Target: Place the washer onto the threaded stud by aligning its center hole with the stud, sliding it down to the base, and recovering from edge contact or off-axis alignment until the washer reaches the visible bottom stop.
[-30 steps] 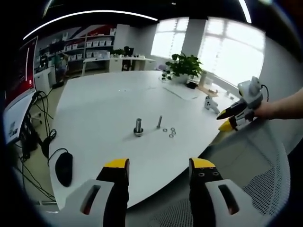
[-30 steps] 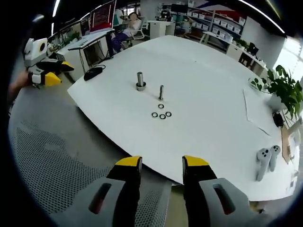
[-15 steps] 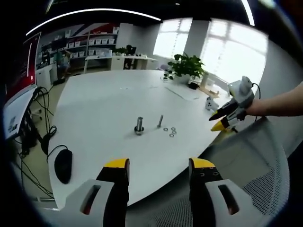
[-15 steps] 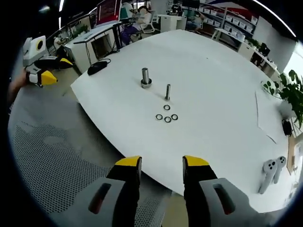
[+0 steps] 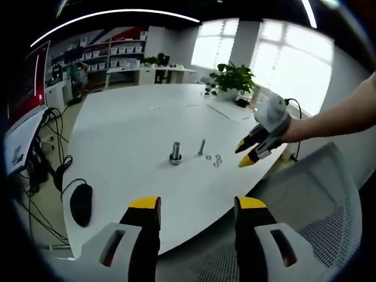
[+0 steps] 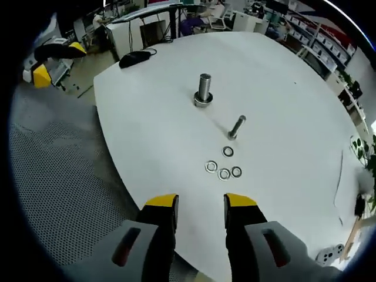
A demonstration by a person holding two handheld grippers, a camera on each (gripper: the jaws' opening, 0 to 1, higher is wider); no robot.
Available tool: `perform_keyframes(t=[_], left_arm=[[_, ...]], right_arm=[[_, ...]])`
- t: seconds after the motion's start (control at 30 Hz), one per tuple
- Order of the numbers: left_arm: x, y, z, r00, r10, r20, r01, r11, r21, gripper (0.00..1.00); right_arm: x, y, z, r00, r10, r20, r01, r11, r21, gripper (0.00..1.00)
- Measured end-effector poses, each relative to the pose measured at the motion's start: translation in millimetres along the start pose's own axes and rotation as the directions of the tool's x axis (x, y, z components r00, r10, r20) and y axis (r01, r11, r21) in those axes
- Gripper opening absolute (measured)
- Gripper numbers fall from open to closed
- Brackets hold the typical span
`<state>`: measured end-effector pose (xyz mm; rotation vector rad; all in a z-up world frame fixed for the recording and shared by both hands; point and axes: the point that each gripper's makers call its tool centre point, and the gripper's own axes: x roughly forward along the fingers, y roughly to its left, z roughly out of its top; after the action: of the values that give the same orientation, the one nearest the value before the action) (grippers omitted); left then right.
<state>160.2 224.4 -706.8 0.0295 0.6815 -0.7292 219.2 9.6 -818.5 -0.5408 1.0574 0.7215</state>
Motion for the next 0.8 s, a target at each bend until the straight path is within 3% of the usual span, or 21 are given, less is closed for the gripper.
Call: perform_keyframes(t=[0.13,0.23,0.53,0.63,0.8], left_arm=[[1,-0.9,-1.5,1.0,-0.004,-0.008,0.004,1.0,0.002,0.5],[2,-0.5,-2.0,1.0,-0.003,-0.012,0.003,1.0,0.005,0.5],[1,2.3,-3.2,1.0,0.007,-0.014,-0.008,1.0,-0.011,0.5],[2,1.3,-3.5,1.0,0.006,-0.02,-0.006,1.0,0.0,0.5],[2,-0.1,-5.6,1.0,0.005,-0.029,-0.005,1.0,0.014,0.5]], right_arm=[[12,1,10.2,0.999,0.03,-0.023,-0.031,0.998,-0.05,0.34],[23,-5,7.7,0.996,0.02,-0.082,-0.031,0.991,-0.127,0.34],[44,-14,4.7,0.99,0.052,-0.132,-0.069,0.989,-0.13,0.32],[46,-12,13.8,0.992,0.081,-0.1,-0.091,0.99,-0.105,0.32],[53,-11,11.5,0.987,0.091,-0.134,-0.111,0.983,-0.146,0.27]])
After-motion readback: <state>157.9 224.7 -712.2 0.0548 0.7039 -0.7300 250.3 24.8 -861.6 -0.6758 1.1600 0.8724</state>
